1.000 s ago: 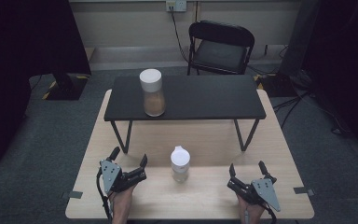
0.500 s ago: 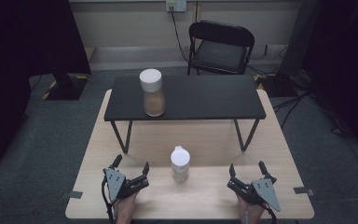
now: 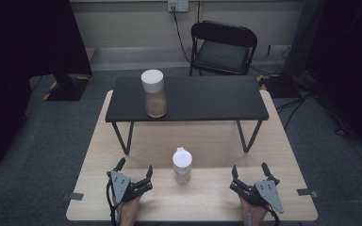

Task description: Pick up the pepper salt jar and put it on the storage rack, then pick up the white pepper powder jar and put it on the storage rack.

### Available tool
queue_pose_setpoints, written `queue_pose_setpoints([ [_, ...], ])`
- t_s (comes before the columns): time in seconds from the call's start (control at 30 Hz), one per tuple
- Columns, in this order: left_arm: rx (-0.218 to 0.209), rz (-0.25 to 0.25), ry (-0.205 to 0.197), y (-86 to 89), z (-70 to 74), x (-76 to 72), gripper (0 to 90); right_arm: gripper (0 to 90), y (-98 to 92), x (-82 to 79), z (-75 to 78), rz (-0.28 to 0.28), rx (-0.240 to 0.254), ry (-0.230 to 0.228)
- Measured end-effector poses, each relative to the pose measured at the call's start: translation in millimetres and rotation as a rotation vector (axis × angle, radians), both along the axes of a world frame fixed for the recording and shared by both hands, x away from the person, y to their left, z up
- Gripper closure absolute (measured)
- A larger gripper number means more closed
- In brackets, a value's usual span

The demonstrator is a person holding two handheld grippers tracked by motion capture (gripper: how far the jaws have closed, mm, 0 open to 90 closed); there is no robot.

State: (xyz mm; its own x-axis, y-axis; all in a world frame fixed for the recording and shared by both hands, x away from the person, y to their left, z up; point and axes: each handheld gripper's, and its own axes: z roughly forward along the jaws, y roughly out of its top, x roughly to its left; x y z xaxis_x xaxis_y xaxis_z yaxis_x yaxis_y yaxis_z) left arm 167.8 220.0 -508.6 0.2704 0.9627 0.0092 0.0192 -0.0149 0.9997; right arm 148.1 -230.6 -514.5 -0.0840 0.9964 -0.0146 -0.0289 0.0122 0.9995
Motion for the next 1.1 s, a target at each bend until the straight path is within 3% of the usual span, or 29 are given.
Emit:
queue_pose_setpoints([
  [0.17, -0.031, 0.019, -0.027, -0.4, -6.2, -2.8, 0.3, 0.0, -0.2, 0.0, 0.1, 0.001, 0.001, 0.001],
  [0.23, -0.024, 0.024, -0.037, -2.0, -7.6, -4.1, 0.2, 0.0, -0.2, -0.1, 0.0, 0.001, 0.000, 0.000],
  [0.63, -0.029, 0.026, -0.037, -2.1, -7.7, -4.0, 0.2, 0.0, -0.2, 0.3, 0.3, 0.000, 0.001, 0.002],
  [0.83, -0.029, 0.030, -0.037, -2.7, -7.6, -4.1, 0.2, 0.0, -5.0, 3.3, 6.8, 0.032, 0.003, 0.029],
  [1.0, -0.029, 0.027, -0.036, -2.2, -7.6, -4.0, 0.2, 0.0, -4.2, 2.5, 18.6, 0.048, 0.045, 0.036],
  [1.1, -0.029, 0.025, -0.037, -1.9, -7.7, -3.8, 0.2, 0.0, 1.0, -0.2, 24.8, 0.072, 0.067, 0.009],
])
